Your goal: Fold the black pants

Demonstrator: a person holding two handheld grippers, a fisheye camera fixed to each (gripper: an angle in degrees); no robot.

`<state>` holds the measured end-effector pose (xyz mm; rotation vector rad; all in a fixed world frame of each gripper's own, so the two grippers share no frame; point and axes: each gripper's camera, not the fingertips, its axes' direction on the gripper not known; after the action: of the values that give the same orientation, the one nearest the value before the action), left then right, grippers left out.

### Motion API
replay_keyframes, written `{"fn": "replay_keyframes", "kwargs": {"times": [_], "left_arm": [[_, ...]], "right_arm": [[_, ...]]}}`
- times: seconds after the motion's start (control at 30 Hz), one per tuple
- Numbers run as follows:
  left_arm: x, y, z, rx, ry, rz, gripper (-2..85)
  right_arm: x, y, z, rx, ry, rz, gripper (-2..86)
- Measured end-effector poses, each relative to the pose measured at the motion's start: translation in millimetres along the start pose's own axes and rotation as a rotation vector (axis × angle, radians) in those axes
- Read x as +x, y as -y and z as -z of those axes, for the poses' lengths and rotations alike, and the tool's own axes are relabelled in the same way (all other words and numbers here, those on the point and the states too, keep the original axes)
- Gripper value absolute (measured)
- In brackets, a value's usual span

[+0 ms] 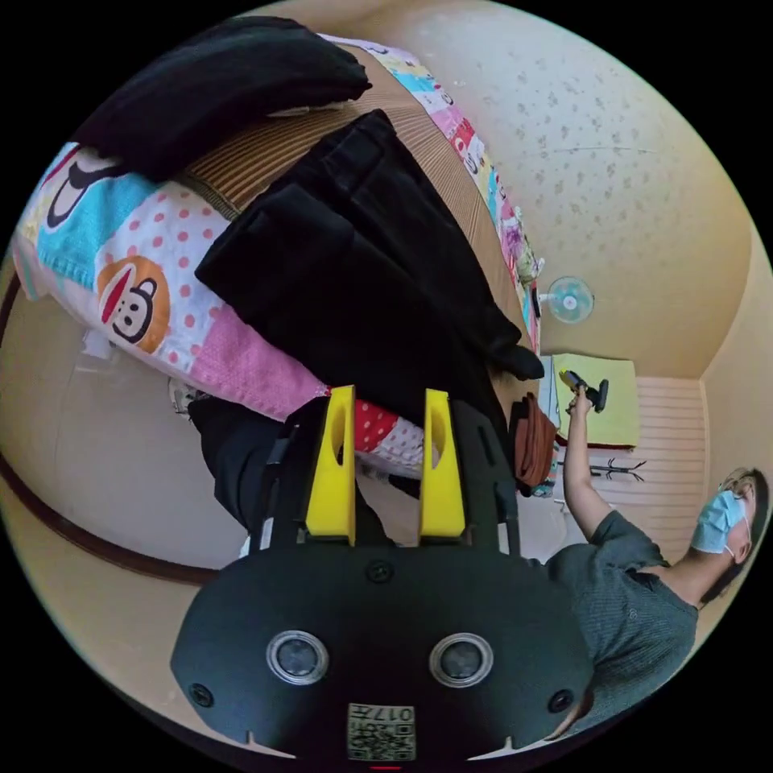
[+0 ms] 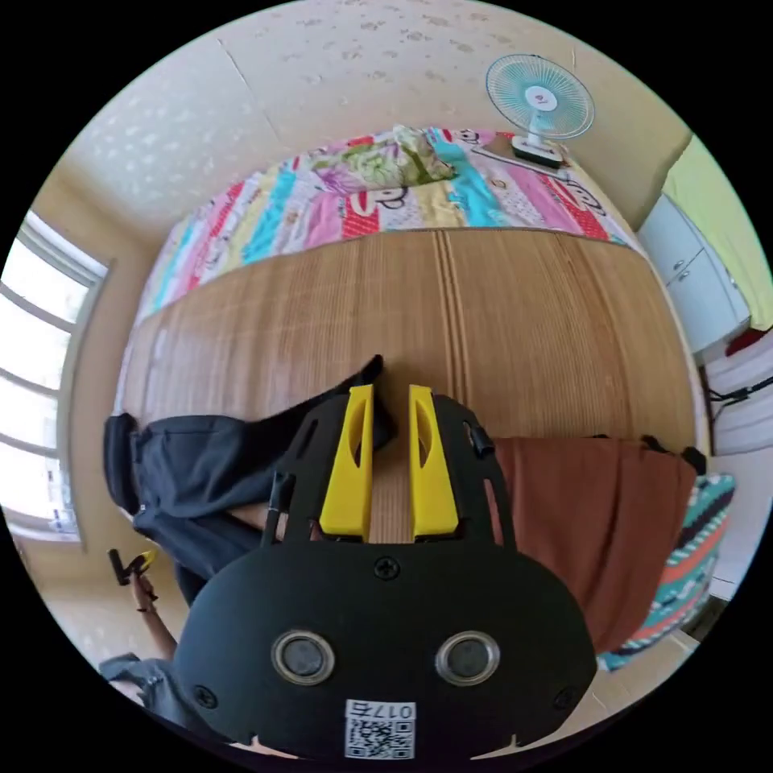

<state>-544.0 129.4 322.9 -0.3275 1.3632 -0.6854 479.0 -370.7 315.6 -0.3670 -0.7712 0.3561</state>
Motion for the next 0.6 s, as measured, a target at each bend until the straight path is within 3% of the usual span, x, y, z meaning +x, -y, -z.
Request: {"fn": "replay_keyframes", "kwargs": {"times": [0.07,0.17,0.27,0.33,0.5,0.6], "left_arm": [[-6,-11,10,0.158,0.066,0.075,14.1],[-3,-24,25,0.342,0.181,0.115,16.3],[-8,-16,23,0.39,0.183,0.108,16.4],[-16,-3,11,0.33,0.129,0.12,16.0],[-12,10,-2,0.213,0.144,0.106,7.7],[14,5,20,0.146,0.004,-0.118,3.6]], "right_arm": [[17,-44,-1,0.036,0.424,0.102,4.3],[33,-116,-19,-0.056,0.774,0.146,2.9],[42,-198,-36,-0.234,0.995,0.139,2.5],[49,-246,-39,-0.349,1.082,0.116,2.5],[93,-345,-6,-0.43,1.031,-0.061,2.8],[126,-379,20,-0.377,1.055,-0.216,3.5]]}}
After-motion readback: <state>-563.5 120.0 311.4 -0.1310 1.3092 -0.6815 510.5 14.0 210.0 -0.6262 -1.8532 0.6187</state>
